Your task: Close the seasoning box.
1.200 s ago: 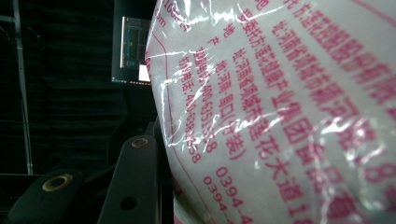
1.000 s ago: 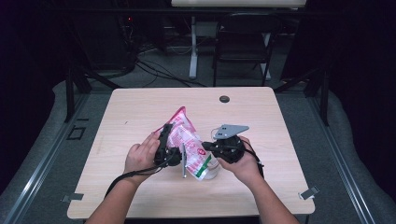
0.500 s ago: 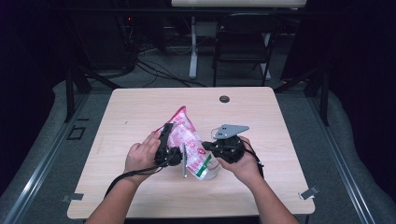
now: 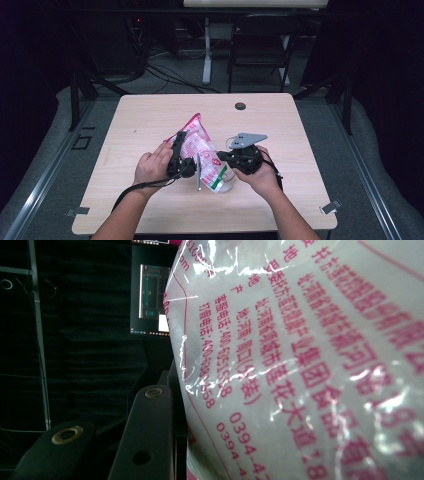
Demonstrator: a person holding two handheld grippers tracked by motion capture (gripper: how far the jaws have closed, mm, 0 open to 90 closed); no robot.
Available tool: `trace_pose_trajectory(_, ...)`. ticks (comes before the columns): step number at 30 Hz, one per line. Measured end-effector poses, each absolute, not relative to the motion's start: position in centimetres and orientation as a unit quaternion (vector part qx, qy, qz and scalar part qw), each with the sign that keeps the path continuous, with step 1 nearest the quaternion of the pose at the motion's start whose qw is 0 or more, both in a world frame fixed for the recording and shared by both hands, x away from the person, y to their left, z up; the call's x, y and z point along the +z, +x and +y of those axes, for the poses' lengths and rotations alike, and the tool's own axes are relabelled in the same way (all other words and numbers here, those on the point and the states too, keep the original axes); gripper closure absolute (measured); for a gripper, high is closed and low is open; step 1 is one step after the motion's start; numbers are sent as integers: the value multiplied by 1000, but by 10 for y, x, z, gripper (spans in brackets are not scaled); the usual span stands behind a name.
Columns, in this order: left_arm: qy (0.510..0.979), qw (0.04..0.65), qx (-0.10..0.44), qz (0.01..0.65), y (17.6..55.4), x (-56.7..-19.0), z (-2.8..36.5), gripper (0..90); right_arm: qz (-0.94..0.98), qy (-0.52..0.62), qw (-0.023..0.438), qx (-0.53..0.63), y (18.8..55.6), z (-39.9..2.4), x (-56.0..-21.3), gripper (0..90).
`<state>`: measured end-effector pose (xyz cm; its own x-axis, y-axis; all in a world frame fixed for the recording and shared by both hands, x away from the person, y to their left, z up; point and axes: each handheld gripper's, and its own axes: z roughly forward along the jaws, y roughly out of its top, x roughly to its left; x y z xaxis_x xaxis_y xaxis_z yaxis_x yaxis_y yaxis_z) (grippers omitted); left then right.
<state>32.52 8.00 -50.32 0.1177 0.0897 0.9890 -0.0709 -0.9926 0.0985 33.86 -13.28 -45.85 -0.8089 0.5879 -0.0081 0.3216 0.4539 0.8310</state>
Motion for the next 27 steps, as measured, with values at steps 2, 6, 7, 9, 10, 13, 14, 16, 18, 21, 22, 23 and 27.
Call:
trace_pose_trajectory(2, 745, 62, 664, 6, 325, -503, 80, 647, 839, 271, 149, 447, 338, -133, -459, 900)
trace_pose_trajectory(6, 745, 61, 664, 6, 325, -502, 79, 648, 839, 272, 150, 446, 338, -133, -459, 900)
trace_pose_trajectory(7, 745, 62, 664, 6, 325, -502, 79, 647, 839, 271, 150, 447, 338, -133, -459, 900)
trace_pose_trajectory(9, 744, 60, 665, 5, 325, -502, 79, 648, 839, 271, 150, 446, 338, -133, -459, 900)
trace_pose_trajectory(10, 743, 60, 666, 4, 325, -502, 79, 648, 841, 270, 150, 445, 338, -133, -458, 900)
trace_pose_trajectory(13, 742, 61, 668, 1, 325, -503, 79, 648, 840, 270, 150, 445, 338, -133, -459, 900)
trace_pose_trajectory(14, 742, 61, 667, 0, 325, -502, 78, 648, 840, 270, 150, 446, 338, -133, -459, 900)
trace_pose_trajectory(16, 742, 61, 668, -1, 325, -503, 78, 649, 840, 270, 148, 447, 338, -134, -459, 900)
trace_pose_trajectory(18, 742, 59, 668, 0, 325, -503, 78, 649, 841, 269, 150, 446, 338, -134, -459, 900)
trace_pose_trajectory(21, 743, 57, 667, -1, 324, -503, 78, 650, 842, 268, 149, 444, 338, -133, -459, 900)
trace_pose_trajectory(22, 743, 56, 666, -1, 324, -503, 78, 650, 842, 268, 150, 444, 338, -133, -460, 900)
trace_pose_trajectory(23, 743, 56, 667, -1, 324, -503, 78, 650, 842, 268, 149, 444, 338, -133, -460, 900)
trace_pose_trajectory(27, 741, 55, 669, -5, 324, -504, 79, 651, 842, 269, 149, 444, 337, -133, -460, 900)
